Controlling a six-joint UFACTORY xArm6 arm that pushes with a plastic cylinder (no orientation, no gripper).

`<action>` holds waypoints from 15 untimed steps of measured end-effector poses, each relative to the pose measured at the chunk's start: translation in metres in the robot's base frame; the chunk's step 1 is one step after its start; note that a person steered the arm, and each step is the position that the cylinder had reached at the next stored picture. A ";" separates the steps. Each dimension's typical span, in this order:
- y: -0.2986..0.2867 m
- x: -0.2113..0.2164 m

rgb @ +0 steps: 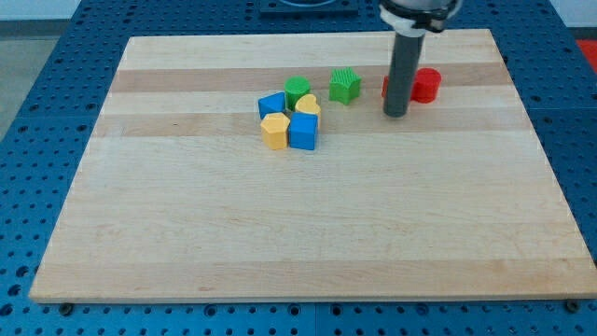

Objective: Separate the red circle to the top right

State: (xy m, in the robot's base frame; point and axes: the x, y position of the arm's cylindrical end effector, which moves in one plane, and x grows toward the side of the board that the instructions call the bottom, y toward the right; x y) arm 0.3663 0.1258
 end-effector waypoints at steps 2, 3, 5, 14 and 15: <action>0.003 -0.010; 0.022 -0.006; 0.029 -0.037; 0.096 -0.068; 0.101 -0.080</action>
State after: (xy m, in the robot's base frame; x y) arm 0.2868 0.2265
